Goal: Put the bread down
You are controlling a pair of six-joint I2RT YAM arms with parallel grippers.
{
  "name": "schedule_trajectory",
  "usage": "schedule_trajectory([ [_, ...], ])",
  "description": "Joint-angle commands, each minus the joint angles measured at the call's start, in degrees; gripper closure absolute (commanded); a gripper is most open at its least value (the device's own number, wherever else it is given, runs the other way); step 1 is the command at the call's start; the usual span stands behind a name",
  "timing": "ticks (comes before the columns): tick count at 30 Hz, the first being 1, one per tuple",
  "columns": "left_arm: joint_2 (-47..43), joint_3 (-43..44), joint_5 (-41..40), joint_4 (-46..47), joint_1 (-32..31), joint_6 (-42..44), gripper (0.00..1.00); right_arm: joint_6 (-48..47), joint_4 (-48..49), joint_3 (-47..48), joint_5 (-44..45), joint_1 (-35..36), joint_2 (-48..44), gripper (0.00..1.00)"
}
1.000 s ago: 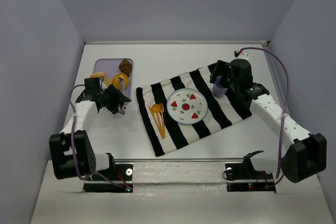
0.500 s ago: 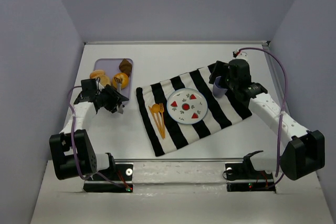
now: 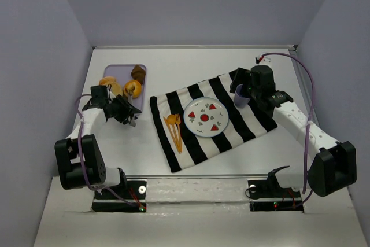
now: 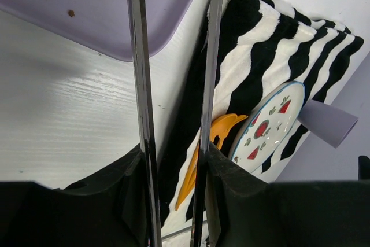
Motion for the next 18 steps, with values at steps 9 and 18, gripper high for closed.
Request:
schedule_trajectory([
  [9, -1.0, 3.8, 0.1, -3.7, 0.6, 3.0, 0.77, -0.4, 1.9, 1.3, 1.0, -0.2, -0.2, 0.0],
  [18, -7.3, 5.0, -1.1, -4.4, 0.6, 3.9, 0.94, -0.8, 1.9, 1.3, 1.2, -0.2, -0.7, 0.01],
])
